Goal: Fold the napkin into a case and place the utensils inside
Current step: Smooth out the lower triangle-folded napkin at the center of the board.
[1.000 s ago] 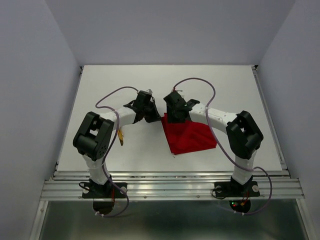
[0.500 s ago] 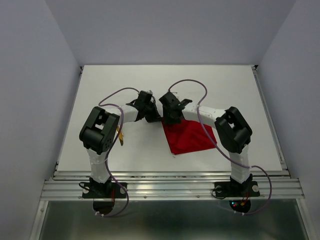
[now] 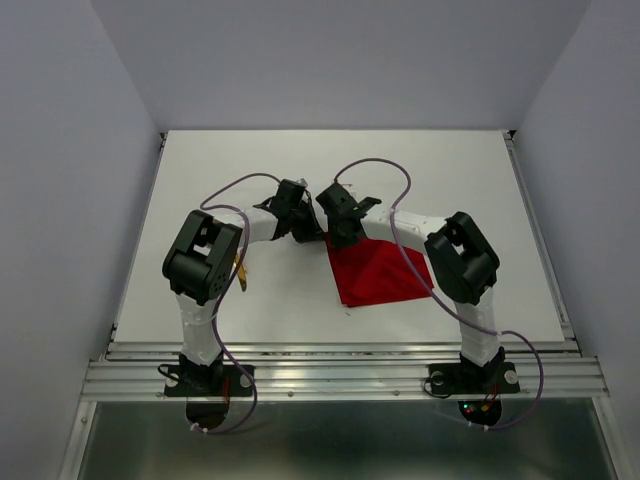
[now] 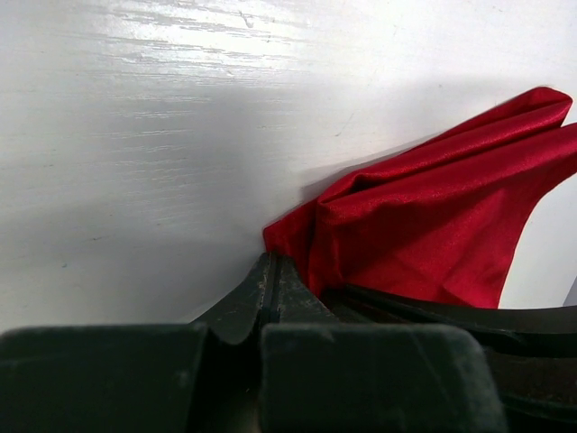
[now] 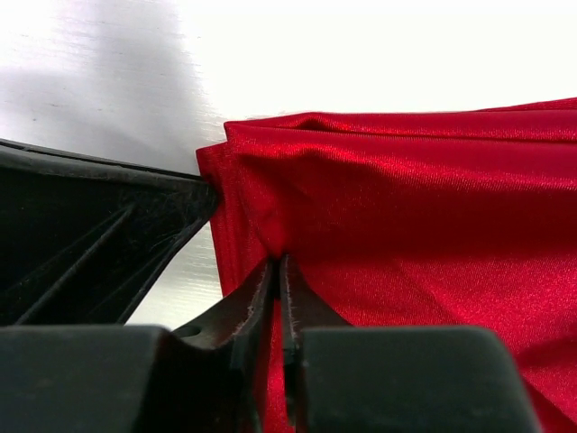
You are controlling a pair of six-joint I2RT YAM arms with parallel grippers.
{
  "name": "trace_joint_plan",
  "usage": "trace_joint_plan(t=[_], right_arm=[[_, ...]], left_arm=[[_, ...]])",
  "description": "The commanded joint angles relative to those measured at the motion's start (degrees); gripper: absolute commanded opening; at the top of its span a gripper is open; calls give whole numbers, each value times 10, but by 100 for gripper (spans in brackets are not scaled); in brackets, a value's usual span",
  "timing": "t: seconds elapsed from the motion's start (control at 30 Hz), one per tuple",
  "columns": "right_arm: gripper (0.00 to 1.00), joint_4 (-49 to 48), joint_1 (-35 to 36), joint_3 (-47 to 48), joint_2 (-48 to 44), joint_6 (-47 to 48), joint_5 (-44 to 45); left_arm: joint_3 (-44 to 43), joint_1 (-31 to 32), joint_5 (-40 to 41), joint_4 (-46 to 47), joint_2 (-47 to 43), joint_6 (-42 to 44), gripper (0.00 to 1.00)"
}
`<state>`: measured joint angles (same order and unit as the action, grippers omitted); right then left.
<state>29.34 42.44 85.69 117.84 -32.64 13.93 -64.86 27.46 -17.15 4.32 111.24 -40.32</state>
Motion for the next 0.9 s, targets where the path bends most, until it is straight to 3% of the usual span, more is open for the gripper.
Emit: trace_joint_plan(t=[0.0, 0.1, 0.87], right_arm=[[8, -5, 4, 19, -9, -2, 9], [1, -5, 4, 18, -16, -5, 9], [1, 10, 30, 55, -25, -9, 19]], left_arm=[[-9, -1, 0, -6, 11, 17, 0], [-8, -2, 1, -6, 12, 18, 0], [-2, -1, 2, -7, 11, 18, 0]])
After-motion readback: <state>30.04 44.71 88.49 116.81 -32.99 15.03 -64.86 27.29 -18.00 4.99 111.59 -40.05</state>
